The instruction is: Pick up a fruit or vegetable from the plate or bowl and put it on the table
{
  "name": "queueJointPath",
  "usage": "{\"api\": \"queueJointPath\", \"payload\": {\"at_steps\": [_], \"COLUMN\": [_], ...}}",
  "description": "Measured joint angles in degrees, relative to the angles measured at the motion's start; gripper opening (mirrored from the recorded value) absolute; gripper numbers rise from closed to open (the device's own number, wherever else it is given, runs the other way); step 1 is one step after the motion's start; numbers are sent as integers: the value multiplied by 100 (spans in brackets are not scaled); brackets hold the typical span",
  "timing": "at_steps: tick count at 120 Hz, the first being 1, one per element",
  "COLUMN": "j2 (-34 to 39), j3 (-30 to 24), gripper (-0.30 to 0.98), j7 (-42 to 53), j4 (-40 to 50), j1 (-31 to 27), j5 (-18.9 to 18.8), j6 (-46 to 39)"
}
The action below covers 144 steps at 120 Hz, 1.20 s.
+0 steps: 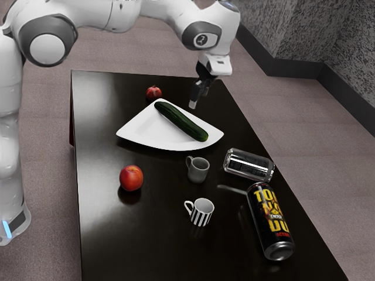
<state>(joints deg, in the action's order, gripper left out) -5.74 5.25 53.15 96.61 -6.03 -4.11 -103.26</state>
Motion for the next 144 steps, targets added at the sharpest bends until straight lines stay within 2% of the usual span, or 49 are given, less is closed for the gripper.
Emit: {"api": "queueJointPath", "payload": {"at_steps": [34,52,70,105,144], "j2": [238,328,264,314,282], "j3": [185,269,248,232,231], "gripper": [69,69,69,69,69], "j7": [776,1069,1298,1608,1814], "j4": [780,1069,1131,1331,1432], "j1": [86,-69,-132,162,-28], "j5": [10,15,19,34,83], "j6": [-611,-835,-1014,-1240,-1392]}}
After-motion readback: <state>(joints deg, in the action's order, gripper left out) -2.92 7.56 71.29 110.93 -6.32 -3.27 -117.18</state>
